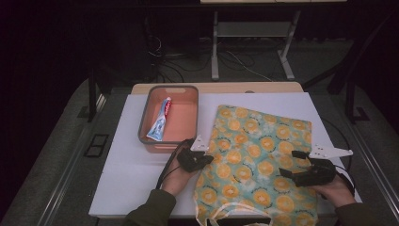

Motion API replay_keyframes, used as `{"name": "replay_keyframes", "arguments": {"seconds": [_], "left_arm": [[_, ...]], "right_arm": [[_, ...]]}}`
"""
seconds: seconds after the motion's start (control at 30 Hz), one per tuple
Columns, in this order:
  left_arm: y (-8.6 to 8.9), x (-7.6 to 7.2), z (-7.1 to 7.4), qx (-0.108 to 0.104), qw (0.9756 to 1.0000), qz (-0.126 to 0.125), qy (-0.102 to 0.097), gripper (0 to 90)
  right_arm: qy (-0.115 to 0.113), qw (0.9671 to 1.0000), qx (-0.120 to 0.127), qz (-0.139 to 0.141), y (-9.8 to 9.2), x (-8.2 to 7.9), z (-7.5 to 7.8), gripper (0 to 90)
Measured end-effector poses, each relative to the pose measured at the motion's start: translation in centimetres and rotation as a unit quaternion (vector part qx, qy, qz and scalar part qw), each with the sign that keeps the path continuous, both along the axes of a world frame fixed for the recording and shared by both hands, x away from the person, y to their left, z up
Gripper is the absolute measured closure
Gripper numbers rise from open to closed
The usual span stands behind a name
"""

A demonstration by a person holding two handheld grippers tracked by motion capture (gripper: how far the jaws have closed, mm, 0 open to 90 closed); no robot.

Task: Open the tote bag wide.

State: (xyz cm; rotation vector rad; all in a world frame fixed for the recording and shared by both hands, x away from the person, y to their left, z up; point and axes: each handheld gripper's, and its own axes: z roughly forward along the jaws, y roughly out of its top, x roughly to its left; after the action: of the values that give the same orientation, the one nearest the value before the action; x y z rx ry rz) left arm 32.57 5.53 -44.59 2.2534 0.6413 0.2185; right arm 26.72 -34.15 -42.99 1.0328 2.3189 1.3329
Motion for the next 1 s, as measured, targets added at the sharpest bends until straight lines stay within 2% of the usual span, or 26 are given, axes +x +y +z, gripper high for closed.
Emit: {"name": "replay_keyframes", "arguments": {"seconds": [0.07, 0.13, 0.2, 0.27, 0.33, 0.47, 0.53, 0.67, 0.83, 0.9, 0.93, 0.97, 1.0], "left_arm": [[0.1, -0.1, 0.1, 0.002, 1.0000, 0.004, -0.003, 86.8], [0.4, -0.2, 0.4, -0.002, 0.9999, 0.014, -0.010, 72.5], [0.8, -0.6, 1.0, -0.011, 0.9996, 0.024, -0.014, 62.0], [1.2, -1.2, 1.5, -0.023, 0.9992, 0.030, -0.010, 53.6], [1.7, -1.9, 1.8, -0.025, 0.9992, 0.032, -0.005, 46.0], [2.9, -3.6, 2.0, -0.033, 0.9988, 0.035, 0.003, 38.0], [3.3, -4.4, 1.8, -0.037, 0.9986, 0.036, 0.012, 36.6], [3.7, -5.7, 1.0, -0.029, 0.9985, 0.033, 0.032, 32.8], [3.3, -6.1, 0.2, -0.017, 0.9984, 0.021, 0.050, 31.9], [3.0, -6.0, -0.1, -0.011, 0.9984, 0.015, 0.053, 33.7], [2.9, -6.0, -0.2, -0.010, 0.9987, 0.015, 0.048, 37.5], [2.9, -6.0, -0.1, -0.006, 0.9989, 0.014, 0.044, 37.5], [2.8, -6.1, -0.1, -0.006, 0.9990, 0.013, 0.044, 45.0]], "right_arm": [[-0.001, 1.0000, 0.001, 0.000, 0.0, 0.0, 0.0, 10.4], [-0.002, 1.0000, 0.001, 0.000, 0.0, 0.0, 0.0, 10.4], [-0.002, 1.0000, 0.000, 0.000, 0.0, -0.1, 0.0, 10.4], [-0.002, 1.0000, 0.001, -0.001, 0.0, -0.1, 0.0, 10.4], [-0.002, 1.0000, 0.002, -0.001, -0.1, -0.1, 0.1, 10.4], [-0.002, 1.0000, 0.001, 0.000, 0.0, -0.1, 0.0, 10.4], [-0.002, 1.0000, 0.000, 0.000, 0.0, 0.0, 0.0, 10.4], [-0.002, 1.0000, -0.002, 0.001, 0.1, 0.0, 0.0, 10.4], [-0.002, 1.0000, -0.003, 0.001, 0.1, 0.0, 0.0, 10.4], [-0.002, 1.0000, -0.003, 0.001, 0.1, 0.0, 0.0, 10.4], [-0.002, 1.0000, -0.002, 0.000, 0.1, 0.0, 0.0, 10.4], [-0.002, 1.0000, -0.002, 0.000, 0.1, 0.0, 0.0, 10.4], [-0.002, 1.0000, -0.002, 0.000, 0.0, 0.0, 0.0, 10.4]]}}
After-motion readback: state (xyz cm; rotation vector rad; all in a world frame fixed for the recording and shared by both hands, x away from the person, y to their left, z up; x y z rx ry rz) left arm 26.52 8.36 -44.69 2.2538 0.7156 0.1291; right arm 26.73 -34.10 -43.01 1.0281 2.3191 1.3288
